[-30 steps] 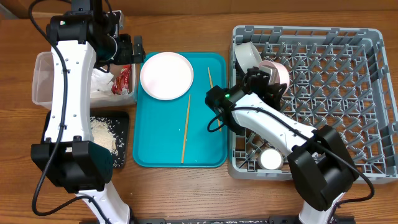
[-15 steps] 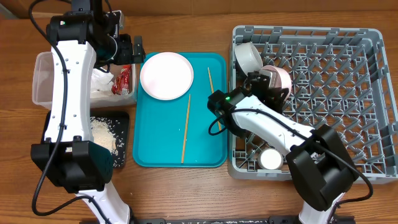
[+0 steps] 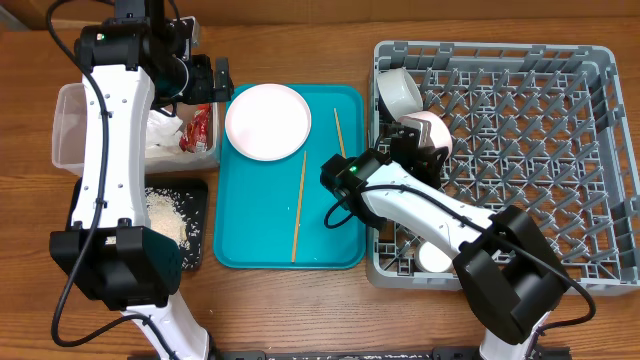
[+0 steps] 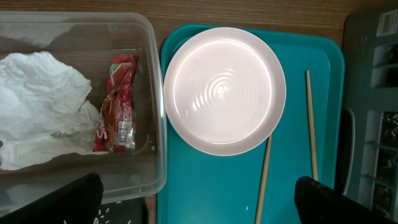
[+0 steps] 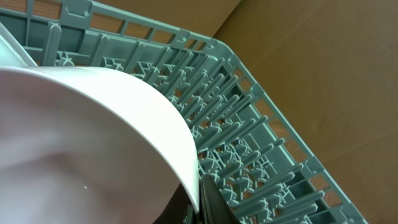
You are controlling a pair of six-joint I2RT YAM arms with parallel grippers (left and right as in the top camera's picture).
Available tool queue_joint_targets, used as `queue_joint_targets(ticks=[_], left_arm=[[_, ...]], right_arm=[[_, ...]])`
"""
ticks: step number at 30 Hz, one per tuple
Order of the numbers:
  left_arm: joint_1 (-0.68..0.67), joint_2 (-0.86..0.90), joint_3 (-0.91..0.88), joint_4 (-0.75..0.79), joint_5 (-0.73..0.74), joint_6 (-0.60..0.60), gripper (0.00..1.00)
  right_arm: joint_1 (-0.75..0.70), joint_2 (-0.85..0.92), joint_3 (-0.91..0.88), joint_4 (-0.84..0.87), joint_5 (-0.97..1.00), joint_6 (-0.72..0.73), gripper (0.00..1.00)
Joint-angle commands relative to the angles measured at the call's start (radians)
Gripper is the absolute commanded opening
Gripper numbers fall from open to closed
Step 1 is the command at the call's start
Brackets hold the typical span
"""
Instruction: Sort waste into correct bins and load items into the dishwasher
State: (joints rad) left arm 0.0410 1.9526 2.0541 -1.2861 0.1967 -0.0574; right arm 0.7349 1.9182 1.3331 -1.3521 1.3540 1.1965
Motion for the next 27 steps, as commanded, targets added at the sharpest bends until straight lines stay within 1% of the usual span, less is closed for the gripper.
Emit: queue_joint_targets(ticks=[1, 3, 5, 7, 8, 9, 10, 11, 12, 15, 19, 22, 24, 25, 27], left_arm=[[-0.001, -0.011, 0.005, 0.003, -0.005, -0.010, 1.00], [-0.001, -0.011, 0.005, 0.004, -0.005, -0.010, 1.00], [-0.001, -0.011, 0.005, 0.003, -0.005, -0.010, 1.00], [-0.001, -0.011, 0.005, 0.004, -0.005, -0.010, 1.00], [-0.001, -0.011, 0.005, 0.004, -0.005, -0.010, 1.00], [-0.001, -0.011, 0.005, 0.003, -0.005, -0.010, 1.00], [-0.001, -0.011, 0.005, 0.004, -0.005, -0.010, 1.00], [-0.001, -0.011, 0.005, 0.003, -0.005, -0.010, 1.00], [-0.001, -0.011, 0.005, 0.004, -0.005, -0.010, 1.00], [-0.001, -0.011, 0.005, 0.003, -0.005, -0.010, 1.00], [-0.001, -0.011, 0.005, 0.003, -0.005, -0.010, 1.00], [-0.001, -0.011, 0.005, 0.004, -0.005, -0.010, 1.00], [-0.001, -0.011, 0.005, 0.004, -0.005, -0.010, 1.00], [-0.001, -0.011, 0.005, 0.003, -0.005, -0.010, 1.00], [-0.001, -0.011, 0.005, 0.004, -0.005, -0.010, 1.00]], right_arm=[[0.018, 0.006, -0.004, -0.001, -0.030, -0.001, 0.04], [0.038, 0.006, -0.004, -0.004, -0.116, -0.001, 0.04], [0.053, 0.006, -0.004, -0.004, -0.140, -0.001, 0.04], [0.078, 0.006, -0.003, -0.012, -0.148, -0.001, 0.07], [0.090, 0.006, -0.002, -0.016, -0.148, -0.001, 0.11], [0.106, 0.006, -0.002, -0.024, -0.148, -0.001, 0.20], [0.129, 0.006, 0.000, -0.030, -0.148, -0.001, 0.38], [0.144, 0.006, 0.002, -0.030, -0.149, -0.011, 0.45], [0.153, 0.006, 0.004, -0.027, -0.150, -0.025, 0.47], [0.181, 0.006, 0.020, -0.006, -0.169, -0.111, 0.61], [0.180, 0.006, 0.082, 0.040, -0.255, -0.251, 0.66], [0.180, 0.004, 0.168, 0.042, -0.291, -0.343, 0.72], [0.172, -0.002, 0.235, 0.043, -0.323, -0.409, 0.74], [0.155, -0.005, 0.299, 0.062, -0.369, -0.476, 0.75], [0.118, -0.007, 0.380, 0.129, -0.487, -0.605, 0.75]])
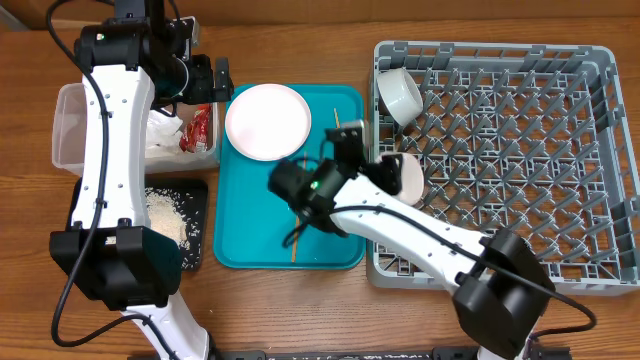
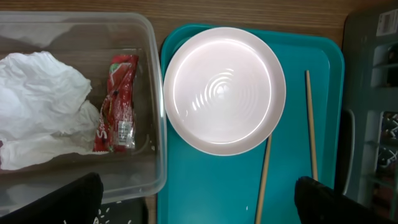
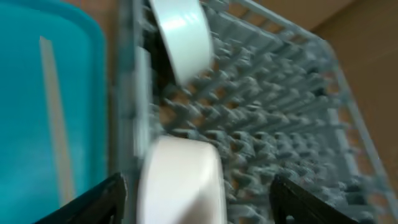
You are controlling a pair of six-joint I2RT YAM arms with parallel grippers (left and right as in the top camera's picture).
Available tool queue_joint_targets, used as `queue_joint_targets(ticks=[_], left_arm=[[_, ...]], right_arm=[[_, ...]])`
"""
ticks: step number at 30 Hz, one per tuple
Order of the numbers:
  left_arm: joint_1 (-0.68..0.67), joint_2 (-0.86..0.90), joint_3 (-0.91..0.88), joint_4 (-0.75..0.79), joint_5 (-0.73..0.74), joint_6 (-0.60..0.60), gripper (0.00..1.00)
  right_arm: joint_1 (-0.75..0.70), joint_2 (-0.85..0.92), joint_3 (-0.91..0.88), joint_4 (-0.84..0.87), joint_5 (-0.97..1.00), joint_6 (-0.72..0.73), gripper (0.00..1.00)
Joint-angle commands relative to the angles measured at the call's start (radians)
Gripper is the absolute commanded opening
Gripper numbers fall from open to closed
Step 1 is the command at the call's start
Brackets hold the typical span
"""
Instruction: Sort waste into correct bins and load items into the dishwasher
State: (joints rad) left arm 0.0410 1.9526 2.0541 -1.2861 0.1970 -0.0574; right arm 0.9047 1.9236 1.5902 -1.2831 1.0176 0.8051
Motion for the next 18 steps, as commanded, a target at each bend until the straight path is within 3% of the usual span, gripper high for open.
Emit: queue_joint_targets(ticks=[1, 5, 9, 12, 18], left_arm=[[-0.001, -0.011, 0.005, 0.004, -0.006, -0.010, 1.00], [-0.001, -0.011, 0.005, 0.004, -0.006, -0.010, 1.00], [-0.001, -0.011, 0.005, 0.004, -0.006, -0.010, 1.00], [-0.001, -0.011, 0.005, 0.003, -0.006, -0.010, 1.00], [-0.001, -0.011, 0.005, 0.004, -0.006, -0.010, 1.00]], right_arm=[[-0.070, -0.013, 0.147, 0.098, -0.219, -0.267, 0.76], [-0.198, -0.012, 0.187, 0.341, -0.635, -0.422, 0.75], [-0.335, 0.019, 0.179, 0.525, -0.936, -0.419, 0.75], [-0.374, 0.075, 0.174, 0.641, -1.047, -0.389, 0.64], [-0.349, 0.207, 0.174, 0.719, -1.057, -0.322, 0.56]])
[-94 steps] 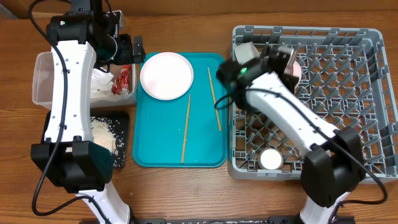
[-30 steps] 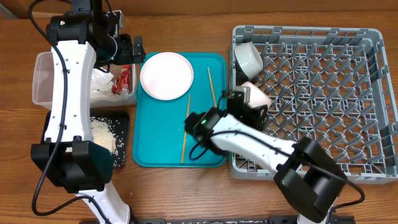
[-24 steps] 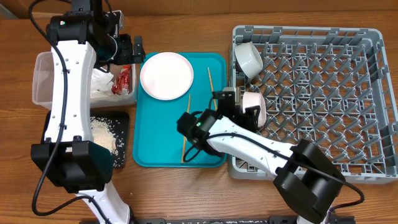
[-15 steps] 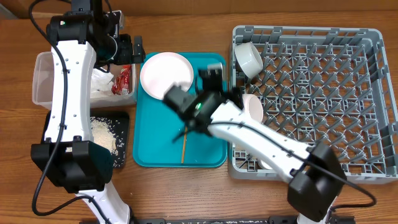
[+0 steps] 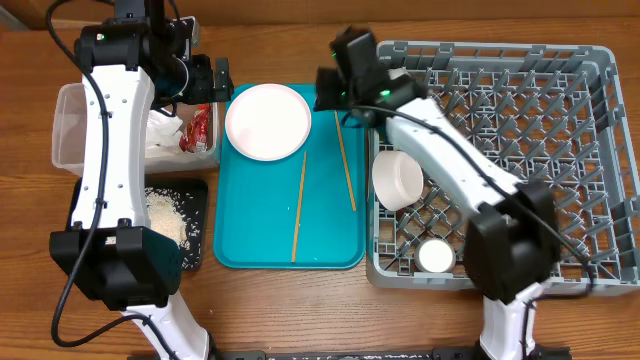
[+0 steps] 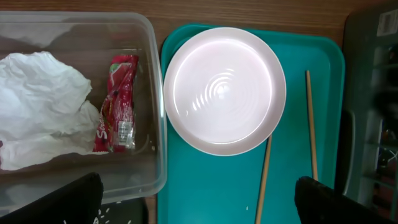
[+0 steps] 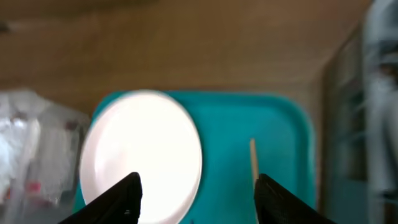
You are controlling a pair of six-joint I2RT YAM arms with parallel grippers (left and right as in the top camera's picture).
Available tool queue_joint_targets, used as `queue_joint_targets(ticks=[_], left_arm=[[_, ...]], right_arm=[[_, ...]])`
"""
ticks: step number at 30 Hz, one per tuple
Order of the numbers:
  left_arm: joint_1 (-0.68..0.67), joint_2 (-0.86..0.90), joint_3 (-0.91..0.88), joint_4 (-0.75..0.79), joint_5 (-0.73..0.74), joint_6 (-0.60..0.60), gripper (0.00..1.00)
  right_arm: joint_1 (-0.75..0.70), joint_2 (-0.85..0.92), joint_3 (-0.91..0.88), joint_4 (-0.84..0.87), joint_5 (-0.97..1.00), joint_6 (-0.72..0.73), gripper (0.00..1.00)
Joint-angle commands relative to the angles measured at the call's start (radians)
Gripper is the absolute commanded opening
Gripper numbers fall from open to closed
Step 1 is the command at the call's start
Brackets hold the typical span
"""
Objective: Sort waste into correct bins and load items into the dishwasher
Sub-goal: 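Reach the right gripper to the white plate on the teal tray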
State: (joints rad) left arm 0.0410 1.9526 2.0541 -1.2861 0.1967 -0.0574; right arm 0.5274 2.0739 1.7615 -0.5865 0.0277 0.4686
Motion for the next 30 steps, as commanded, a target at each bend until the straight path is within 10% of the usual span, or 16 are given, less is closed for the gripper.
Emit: queue_joint_targets(ticks=[1, 22, 30], left_arm=[[-0.001, -0.011, 0.005, 0.004, -0.005, -0.010, 1.00], [-0.002, -0.011, 0.005, 0.004, -0.005, -0.010, 1.00], [-0.004, -0.011, 0.005, 0.004, -0.005, -0.010, 1.00]], right_arm=[[0.035, 0.075, 0.003, 0.029, -0.063, 0.028, 0.53], [0.073, 0.248, -0.007, 0.068, -0.068, 0.090, 0.11], [0.073, 0.302, -0.008, 0.071, -0.064, 0.113, 0.10]])
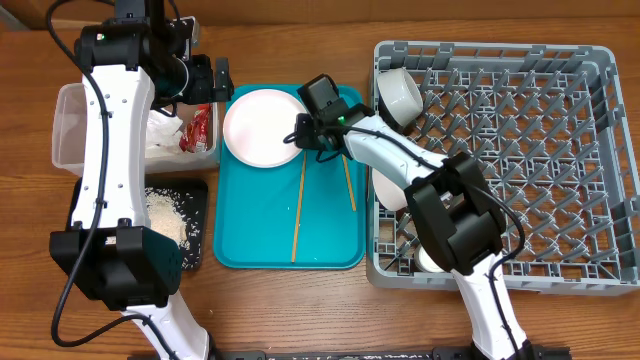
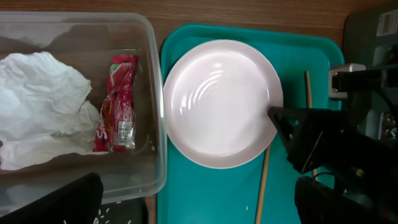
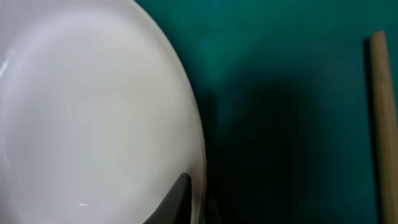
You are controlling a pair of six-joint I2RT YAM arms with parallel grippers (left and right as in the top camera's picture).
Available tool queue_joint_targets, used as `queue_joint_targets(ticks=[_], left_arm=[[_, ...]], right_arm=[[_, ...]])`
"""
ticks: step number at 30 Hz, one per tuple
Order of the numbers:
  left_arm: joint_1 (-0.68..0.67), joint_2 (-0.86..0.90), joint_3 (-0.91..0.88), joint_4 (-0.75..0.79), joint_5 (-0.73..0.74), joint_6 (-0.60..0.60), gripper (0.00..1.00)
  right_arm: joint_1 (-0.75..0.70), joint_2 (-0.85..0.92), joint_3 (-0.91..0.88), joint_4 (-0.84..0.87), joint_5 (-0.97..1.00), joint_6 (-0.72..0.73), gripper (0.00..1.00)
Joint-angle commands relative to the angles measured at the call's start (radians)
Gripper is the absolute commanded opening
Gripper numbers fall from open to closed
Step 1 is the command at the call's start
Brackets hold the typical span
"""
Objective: Sort waste into correct bins and load items into the dishwasher
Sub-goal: 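Reach the right gripper to the white plate on the teal tray, then lift the white plate and stand it upright in the rack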
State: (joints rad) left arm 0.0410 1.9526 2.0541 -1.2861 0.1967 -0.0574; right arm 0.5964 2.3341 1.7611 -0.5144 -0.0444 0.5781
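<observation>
A white plate [image 1: 258,125] lies at the far left of the teal tray [image 1: 330,240]. My right gripper [image 1: 303,132] is shut on the plate's right rim. In the right wrist view one finger [image 3: 180,198] lies on top of the plate [image 3: 87,112] rim and the other is under it. The left wrist view shows the plate [image 2: 214,102] and the right gripper [image 2: 273,115] at its edge. Two chopsticks [image 1: 297,205] [image 1: 346,175] lie on the tray. My left gripper [image 1: 205,78] hangs open above the clear bin and the tray's corner, holding nothing.
The clear bin [image 1: 68,100] holds a crumpled napkin [image 2: 40,106] and a red wrapper [image 1: 197,128]. A black tray with rice [image 1: 175,215] sits below it. The grey dish rack [image 1: 560,150] on the right holds a white bowl [image 1: 400,93] and a small cup [image 1: 435,258].
My right gripper was open above the tray's far edge; now it is low on the tray and shut on the plate's right rim. The plate has shifted slightly. The left arm has not moved.
My right gripper held a white bowl over the rack's left side. Then the bowl lay in the rack and the gripper was open beside the tray. Then it was open above the tray's far edge, and now it grips the plate's rim. The left arm stayed still.
</observation>
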Motion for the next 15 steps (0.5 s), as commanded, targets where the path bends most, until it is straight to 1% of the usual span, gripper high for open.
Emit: queue_joint_targets(ticks=[1, 3, 4, 8, 11, 15], left_arm=[[-0.004, -0.011, 0.005, 0.004, -0.005, -0.010, 1.00], [-0.002, -0.011, 0.005, 0.004, -0.005, -0.010, 1.00], [-0.002, -0.011, 0.005, 0.003, -0.006, -0.010, 1.00], [-0.005, -0.011, 0.005, 0.004, -0.005, -0.010, 1.00], [-0.005, -0.011, 0.005, 0.004, -0.005, -0.010, 1.00], [-0.005, -0.011, 0.005, 0.004, -0.005, -0.010, 1.00]], right_arm=[[0.004, 0.042, -0.008, -0.002, 0.008, 0.003, 0.10], [0.004, 0.041, -0.006, 0.005, 0.009, 0.002, 0.07], [0.004, 0.041, -0.001, 0.008, 0.009, 0.002, 0.04], [-0.021, 0.017, 0.040, -0.026, 0.010, -0.001, 0.04], [-0.063, -0.045, 0.101, -0.096, 0.051, -0.009, 0.04], [-0.106, -0.172, 0.185, -0.183, 0.180, -0.145, 0.04]])
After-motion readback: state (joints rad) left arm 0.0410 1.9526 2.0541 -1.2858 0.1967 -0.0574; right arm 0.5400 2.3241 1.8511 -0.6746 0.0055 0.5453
